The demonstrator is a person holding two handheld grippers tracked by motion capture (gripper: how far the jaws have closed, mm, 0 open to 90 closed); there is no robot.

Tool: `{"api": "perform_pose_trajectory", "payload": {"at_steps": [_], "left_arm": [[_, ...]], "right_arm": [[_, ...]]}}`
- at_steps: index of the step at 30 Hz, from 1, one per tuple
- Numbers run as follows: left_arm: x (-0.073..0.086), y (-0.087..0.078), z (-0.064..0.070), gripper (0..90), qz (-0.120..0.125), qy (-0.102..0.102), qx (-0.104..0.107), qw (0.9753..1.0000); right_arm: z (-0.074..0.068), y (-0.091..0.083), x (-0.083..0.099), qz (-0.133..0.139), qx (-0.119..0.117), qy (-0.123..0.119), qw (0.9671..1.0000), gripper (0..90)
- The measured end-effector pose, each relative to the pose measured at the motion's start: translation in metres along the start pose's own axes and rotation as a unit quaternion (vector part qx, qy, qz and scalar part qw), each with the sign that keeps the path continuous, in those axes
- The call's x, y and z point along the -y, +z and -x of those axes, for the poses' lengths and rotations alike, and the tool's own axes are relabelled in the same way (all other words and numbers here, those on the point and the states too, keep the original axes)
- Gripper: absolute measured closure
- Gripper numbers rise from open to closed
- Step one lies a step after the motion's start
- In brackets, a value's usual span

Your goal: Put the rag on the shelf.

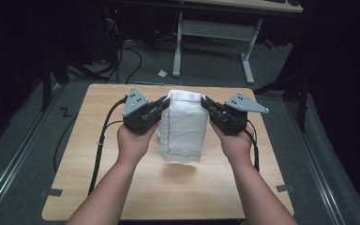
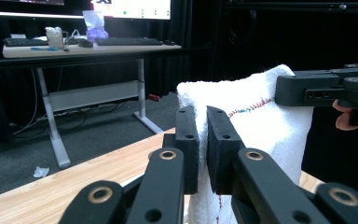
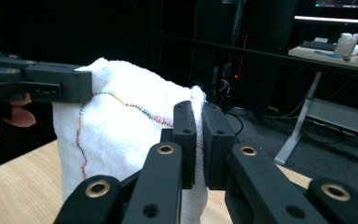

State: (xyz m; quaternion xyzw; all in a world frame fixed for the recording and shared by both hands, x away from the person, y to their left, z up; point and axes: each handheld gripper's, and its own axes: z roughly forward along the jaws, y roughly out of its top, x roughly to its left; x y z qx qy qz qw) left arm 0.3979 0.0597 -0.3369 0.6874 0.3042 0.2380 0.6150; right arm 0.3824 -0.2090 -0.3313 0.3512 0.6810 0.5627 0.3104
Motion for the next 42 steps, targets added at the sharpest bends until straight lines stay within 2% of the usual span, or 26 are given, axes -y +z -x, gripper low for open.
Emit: {"api": "perform_pose_trajectory", "payload": {"at_steps": [3, 6, 11, 13, 14, 15, 16, 23, 24, 30, 31, 35, 39, 42], "left_arm": [[-0.008, 0.003, -0.002, 84.4, 0.001, 0.008, -0.005, 1.0000], [-0.013, 0.005, -0.004, 84.4, 0.002, 0.009, -0.009, 0.9999], [-0.026, 0.018, -0.014, 84.4, 0.002, 0.008, -0.019, 0.9998], [-0.028, 0.021, -0.017, 84.4, 0.001, 0.004, -0.020, 0.9998], [-0.031, 0.027, -0.023, 84.4, 0.000, -0.007, -0.021, 0.9997], [-0.031, 0.027, -0.023, 84.4, 0.000, -0.007, -0.021, 0.9997], [-0.033, 0.033, -0.028, 84.4, -0.004, -0.017, -0.023, 0.9996], [-0.033, 0.047, -0.041, 84.4, -0.009, -0.016, -0.029, 0.9994], [-0.033, 0.051, -0.046, 84.4, -0.012, -0.021, -0.030, 0.9993], [-0.035, 0.065, -0.059, 84.4, -0.020, -0.031, -0.036, 0.9987], [-0.036, 0.072, -0.064, 84.4, -0.024, -0.031, -0.040, 0.9984], [-0.036, 0.081, -0.071, 84.4, -0.034, -0.028, -0.046, 0.9980], [-0.031, 0.089, -0.082, 84.2, -0.036, -0.051, -0.041, 0.9972], [-0.027, 0.095, -0.085, 84.2, -0.041, -0.048, -0.048, 0.9969]], "right_arm": [[0.003, 0.001, -0.007, 0.005, 0.001, 0.008, 1.0000, 86.2], [0.005, 0.004, -0.012, 0.007, 0.003, 0.005, 1.0000, 86.1], [0.013, 0.016, -0.027, 0.005, 0.010, 0.008, 0.9999, 86.1], [0.015, 0.019, -0.029, 0.006, 0.012, 0.007, 0.9999, 86.1], [0.019, 0.025, -0.033, 0.004, 0.014, 0.010, 0.9998, 86.1], [0.019, 0.025, -0.033, 0.004, 0.014, 0.010, 0.9998, 86.1], [0.022, 0.031, -0.035, 0.003, 0.017, 0.009, 0.9998, 86.1], [0.036, 0.050, -0.036, 0.000, 0.016, 0.025, 0.9996, 86.1], [0.040, 0.056, -0.037, -0.005, 0.013, 0.027, 0.9995, 86.1], [0.048, 0.074, -0.038, -0.017, 0.020, 0.026, 0.9993, 86.0], [0.053, 0.082, -0.038, -0.022, 0.020, 0.033, 0.9990, 86.0], [0.059, 0.090, -0.037, -0.022, 0.016, 0.037, 0.9989, 86.0], [0.067, 0.101, -0.032, -0.027, 0.014, 0.043, 0.9986, 85.9], [0.069, 0.105, -0.030, -0.031, 0.014, 0.042, 0.9985, 85.9]]}}
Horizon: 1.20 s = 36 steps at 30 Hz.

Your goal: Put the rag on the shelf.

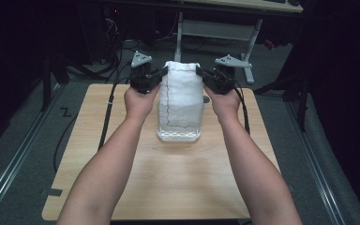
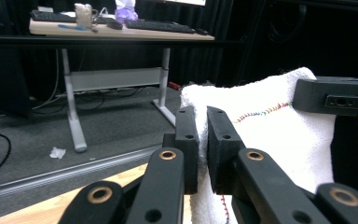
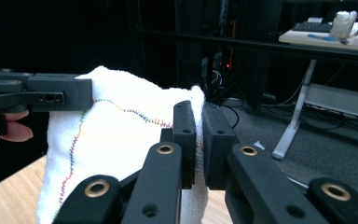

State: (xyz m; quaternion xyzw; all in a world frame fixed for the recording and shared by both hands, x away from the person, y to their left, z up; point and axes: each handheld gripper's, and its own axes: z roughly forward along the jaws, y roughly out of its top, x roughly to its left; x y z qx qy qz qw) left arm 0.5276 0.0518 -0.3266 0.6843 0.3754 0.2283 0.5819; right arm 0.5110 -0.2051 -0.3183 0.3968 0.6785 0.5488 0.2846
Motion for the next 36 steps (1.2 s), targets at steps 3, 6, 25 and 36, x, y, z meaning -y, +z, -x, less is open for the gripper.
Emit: {"api": "perform_pose_trajectory", "payload": {"at_steps": [3, 6, 25, 36], "left_arm": [[0.003, 0.006, -0.004, 84.1, -0.006, -0.005, -0.003, 1.0000], [0.008, 0.013, -0.008, 84.1, -0.016, -0.007, -0.008, 0.9998], [0.055, 0.044, -0.031, 81.7, -0.111, -0.050, 0.020, 0.9924], [0.053, 0.031, -0.037, 74.6, -0.104, -0.054, -0.005, 0.9931]], "right_arm": [[0.003, 0.006, 0.002, -0.008, 0.001, -0.004, 1.0000, 85.9], [0.004, 0.012, 0.003, -0.017, 0.003, -0.009, 0.9998, 85.9], [0.022, 0.047, 0.048, -0.117, 0.009, 0.001, 0.9931, 84.1], [0.028, 0.039, 0.049, -0.117, 0.018, 0.008, 0.9929, 74.0]]}}
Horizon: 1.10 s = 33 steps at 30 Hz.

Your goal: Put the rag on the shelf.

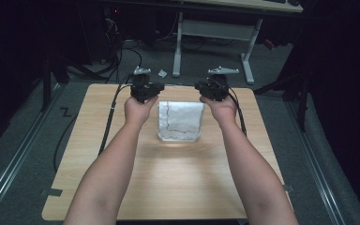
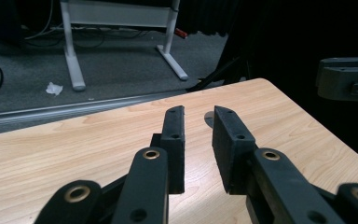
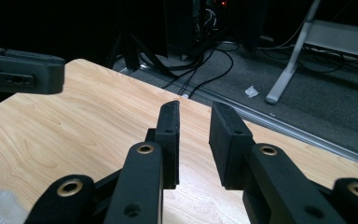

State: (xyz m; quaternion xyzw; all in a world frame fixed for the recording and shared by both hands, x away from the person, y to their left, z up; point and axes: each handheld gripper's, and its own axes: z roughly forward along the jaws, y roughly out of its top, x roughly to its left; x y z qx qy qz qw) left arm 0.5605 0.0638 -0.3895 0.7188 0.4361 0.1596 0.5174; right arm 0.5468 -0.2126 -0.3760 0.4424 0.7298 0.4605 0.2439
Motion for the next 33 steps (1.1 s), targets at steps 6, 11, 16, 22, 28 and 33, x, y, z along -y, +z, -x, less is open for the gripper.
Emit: {"api": "perform_pose_trajectory", "payload": {"at_steps": [6, 11, 16, 22, 28, 33], "left_arm": [[0.001, -0.013, 0.007, 74.6, 0.014, 0.022, -0.005, 0.9997], [0.004, -0.026, 0.014, 74.3, 0.021, 0.033, -0.007, 0.9992], [0.009, -0.043, 0.018, 73.9, 0.025, 0.052, -0.019, 0.9981], [0.018, -0.063, 0.021, 73.3, 0.025, 0.070, -0.028, 0.9969], [0.034, -0.080, 0.023, 72.7, 0.030, 0.061, -0.027, 0.9973], [0.058, -0.099, 0.028, 71.4, 0.039, 0.065, -0.015, 0.9970]], "right_arm": [[-0.002, -0.010, 0.005, 0.007, 0.001, -0.008, 0.9999, 73.8], [-0.004, -0.016, 0.010, 0.003, 0.006, -0.016, 0.9998, 73.0], [-0.008, -0.034, 0.014, 0.017, 0.003, -0.017, 0.9997, 67.7], [-0.014, -0.057, 0.021, 0.026, 0.006, -0.027, 0.9993, 64.1], [-0.022, -0.073, 0.036, 0.034, 0.010, -0.027, 0.9990, 62.5], [-0.027, -0.087, 0.051, 0.043, 0.007, -0.028, 0.9987, 60.2]]}}
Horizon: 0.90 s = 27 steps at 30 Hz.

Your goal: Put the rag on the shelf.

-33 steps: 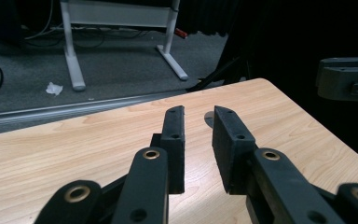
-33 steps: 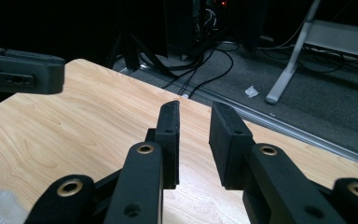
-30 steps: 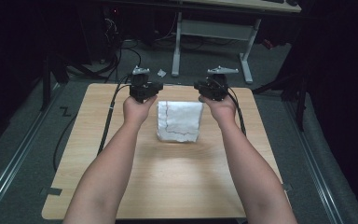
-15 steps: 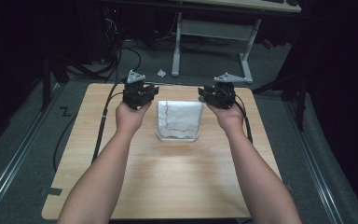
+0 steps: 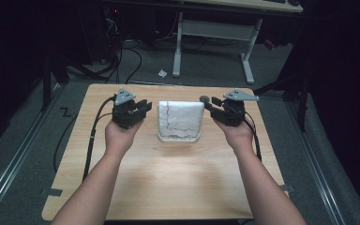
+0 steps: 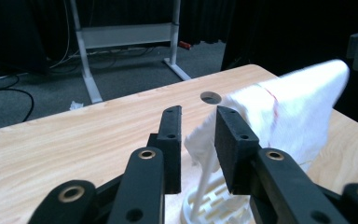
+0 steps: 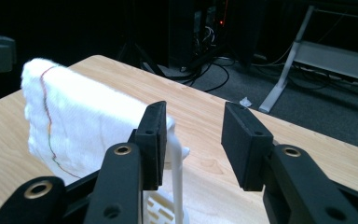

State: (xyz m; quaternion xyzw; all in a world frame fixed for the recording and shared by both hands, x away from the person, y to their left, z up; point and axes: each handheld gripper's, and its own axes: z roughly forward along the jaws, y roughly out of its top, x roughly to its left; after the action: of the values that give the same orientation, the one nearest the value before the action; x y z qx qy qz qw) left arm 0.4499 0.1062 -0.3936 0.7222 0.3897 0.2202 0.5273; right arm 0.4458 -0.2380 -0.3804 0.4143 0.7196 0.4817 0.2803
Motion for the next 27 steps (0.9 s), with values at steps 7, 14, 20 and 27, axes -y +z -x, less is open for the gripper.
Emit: {"api": "perform_pose_trajectory", "payload": {"at_steps": [7, 14, 20, 27], "left_arm": [[0.024, -0.018, 0.004, 69.6, -0.006, 0.005, 0.003, 1.0000], [0.048, -0.029, 0.009, 67.4, -0.023, 0.009, 0.011, 0.9996], [0.077, -0.037, 0.018, 65.3, -0.046, 0.016, 0.022, 0.9986], [0.111, -0.044, 0.026, 62.3, -0.079, 0.017, 0.039, 0.9960]], "right_arm": [[-0.010, -0.015, 0.018, -0.009, 0.004, -0.022, 0.9997, 57.1], [-0.020, -0.025, 0.040, -0.020, 0.006, -0.041, 0.9989, 55.8], [-0.032, -0.033, 0.061, -0.028, -0.002, -0.050, 0.9983, 54.4], [-0.047, -0.039, 0.088, -0.041, -0.016, -0.045, 0.9980, 53.1]]}}
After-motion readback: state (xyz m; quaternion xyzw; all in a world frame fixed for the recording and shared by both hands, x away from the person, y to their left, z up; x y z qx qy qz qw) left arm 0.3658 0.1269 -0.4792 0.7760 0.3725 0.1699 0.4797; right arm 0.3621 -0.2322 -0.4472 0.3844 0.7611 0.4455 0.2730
